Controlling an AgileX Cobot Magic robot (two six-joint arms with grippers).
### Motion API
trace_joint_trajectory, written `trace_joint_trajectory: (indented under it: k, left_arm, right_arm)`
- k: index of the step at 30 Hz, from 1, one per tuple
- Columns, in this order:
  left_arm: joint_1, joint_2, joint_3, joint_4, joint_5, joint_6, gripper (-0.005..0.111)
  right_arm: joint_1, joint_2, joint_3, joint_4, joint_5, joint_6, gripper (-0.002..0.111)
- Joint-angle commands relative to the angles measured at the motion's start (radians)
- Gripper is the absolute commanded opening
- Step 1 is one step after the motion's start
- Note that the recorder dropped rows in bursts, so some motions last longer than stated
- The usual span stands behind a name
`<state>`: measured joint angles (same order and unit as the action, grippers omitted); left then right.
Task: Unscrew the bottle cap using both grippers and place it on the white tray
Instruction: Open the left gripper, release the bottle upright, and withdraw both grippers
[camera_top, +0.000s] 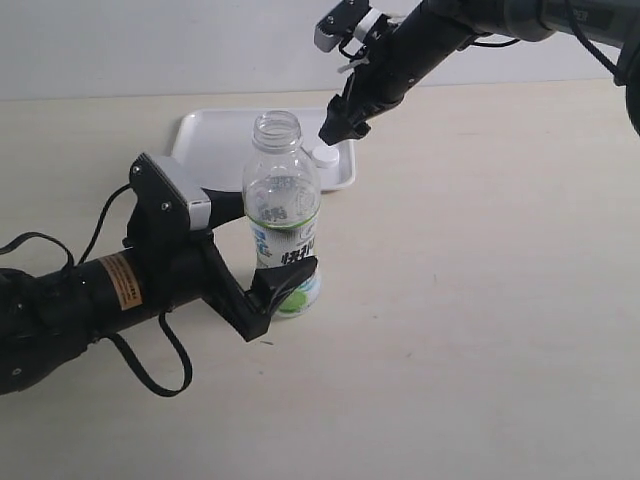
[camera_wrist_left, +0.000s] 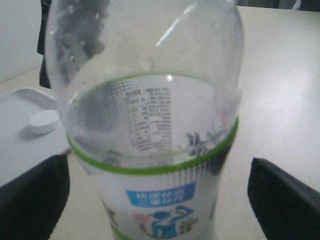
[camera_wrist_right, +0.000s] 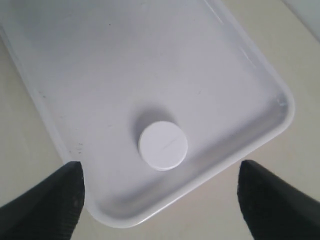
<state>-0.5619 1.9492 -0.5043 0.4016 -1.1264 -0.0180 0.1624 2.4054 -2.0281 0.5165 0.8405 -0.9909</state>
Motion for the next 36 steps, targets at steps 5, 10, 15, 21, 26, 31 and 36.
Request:
trace_joint_trajectory:
  k: [5,10,15,21,26,31,36]
  left_arm:
    - [0.004,-0.058,0.072,-0.056,-0.005,0.024,0.084]
    - [0.004,-0.102,0.128,-0.111,-0.005,0.049,0.079]
    - [0.004,-0.157,0.189,-0.128,-0.005,0.063,0.079]
    - [0.004,-0.239,0.268,-0.145,-0.012,0.055,0.047]
    - [0.004,-0.331,0.334,-0.271,-0.012,0.041,0.001]
    - [0.004,-0.416,0.375,-0.353,-0.012,0.034,0.0]
    - [0.004,-0.453,0.391,-0.352,-0.01,0.041,0.0]
  right_arm:
    - [0.001,-0.014,-0.003,-0.001,0.043,0.057,0.073]
    - [0.001,-0.032,-0.003,-0.01,0.072,0.088,0.072]
    - [0.001,-0.07,-0.003,-0.02,0.11,0.134,0.07]
    - [0.001,-0.113,-0.003,-0.141,0.176,0.231,0.045]
    - [-0.001,-0.165,-0.003,-0.203,0.239,0.312,0.008]
    - [-0.001,-0.202,-0.003,-0.19,0.304,0.361,0.0]
    - [-0.001,-0.209,-0.003,-0.21,0.346,0.44,0.0]
